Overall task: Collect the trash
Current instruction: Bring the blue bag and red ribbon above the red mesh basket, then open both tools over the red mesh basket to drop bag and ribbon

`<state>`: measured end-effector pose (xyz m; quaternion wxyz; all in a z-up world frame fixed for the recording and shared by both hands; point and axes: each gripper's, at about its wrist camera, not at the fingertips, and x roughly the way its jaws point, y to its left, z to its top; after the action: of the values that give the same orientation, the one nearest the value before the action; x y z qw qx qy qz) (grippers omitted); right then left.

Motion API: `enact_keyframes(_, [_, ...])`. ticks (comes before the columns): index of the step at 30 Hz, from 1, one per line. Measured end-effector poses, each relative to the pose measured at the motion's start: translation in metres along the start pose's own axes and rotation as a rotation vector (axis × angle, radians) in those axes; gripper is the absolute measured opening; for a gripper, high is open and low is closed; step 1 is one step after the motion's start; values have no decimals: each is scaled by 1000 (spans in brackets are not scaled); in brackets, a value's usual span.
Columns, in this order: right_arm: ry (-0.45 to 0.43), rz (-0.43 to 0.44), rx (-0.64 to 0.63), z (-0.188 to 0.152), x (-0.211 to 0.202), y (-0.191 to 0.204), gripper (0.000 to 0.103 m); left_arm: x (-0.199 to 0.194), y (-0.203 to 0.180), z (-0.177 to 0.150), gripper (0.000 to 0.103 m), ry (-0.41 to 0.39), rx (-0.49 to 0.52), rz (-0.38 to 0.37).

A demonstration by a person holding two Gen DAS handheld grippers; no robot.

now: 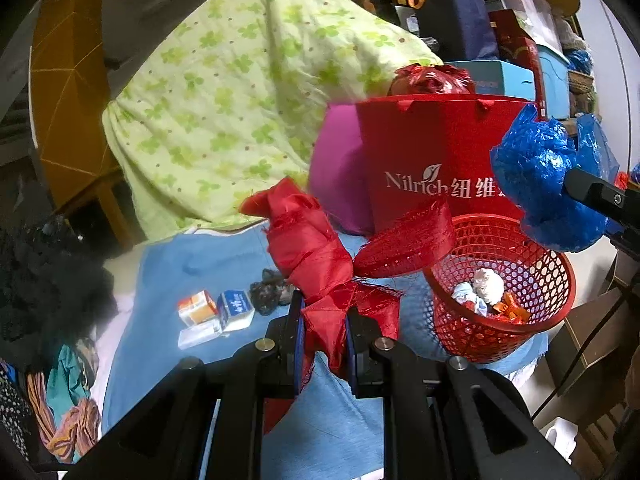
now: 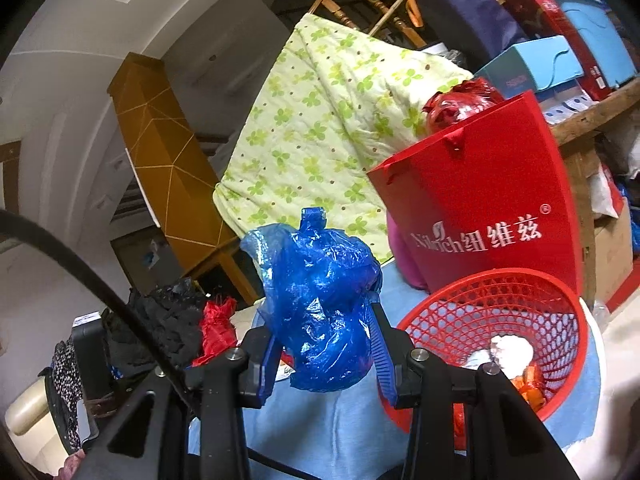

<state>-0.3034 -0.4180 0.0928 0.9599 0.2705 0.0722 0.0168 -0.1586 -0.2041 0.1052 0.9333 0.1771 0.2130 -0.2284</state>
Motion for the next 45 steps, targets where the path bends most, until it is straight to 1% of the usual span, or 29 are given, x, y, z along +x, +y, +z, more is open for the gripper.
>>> enact_keyframes(10, [-54, -72, 76, 11, -20, -38, 43, 2, -35, 21, 18, -18, 50, -101])
enact_keyframes(15, [-75, -115, 130, 13, -33, -64, 43, 7, -57, 34, 18, -9, 62, -163])
enact_keyframes(18, [-76, -129, 167, 12, -37, -80, 43, 9, -73, 40, 19, -9, 77, -211])
enact_keyframes(22, [-51, -156, 211, 7, -37, -97, 45, 13, -97, 46, 21, -9, 103, -266])
enact_keyframes(23, [-43, -162, 228, 5, -36, -102, 46, 16, -103, 46, 22, -6, 112, -279])
enact_keyframes(24, [-36, -159, 242, 3, -35, -107, 49, 18, -108, 46, 31, -5, 120, -284])
enact_keyframes(25, [-29, -157, 255, 2, -34, -111, 50, 21, -113, 46, 38, -4, 127, -290])
enact_keyframes(26, [-23, -158, 271, 0, -33, -116, 58, 23, -117, 45, 57, -3, 134, -295])
enact_keyframes(27, [-22, -163, 282, -2, -33, -118, 69, 25, -120, 43, 68, -5, 138, -292])
enact_keyframes(28, [-25, -165, 300, -3, -34, -122, 71, 27, -121, 41, 69, -10, 143, -287])
enact_keyframes(31, [-31, -169, 308, -4, -36, -127, 71, 32, -120, 35, 69, 5, 156, -265])
enact_keyframes(35, [-48, -166, 294, -1, -42, -125, 71, 37, -100, 24, 69, 30, 127, -234])
enact_keyframes(39, [-40, -155, 276, 2, -38, -113, 71, 46, -68, 7, 70, 82, 69, -197])
enact_keyframes(44, [-19, -112, 211, 5, -24, -83, 71, 57, -16, -24, 70, 146, -5, -108])
enact_keyframes(45, [-13, -96, 199, 6, -20, -76, 71, 60, 0, -33, 70, 162, -34, -82])
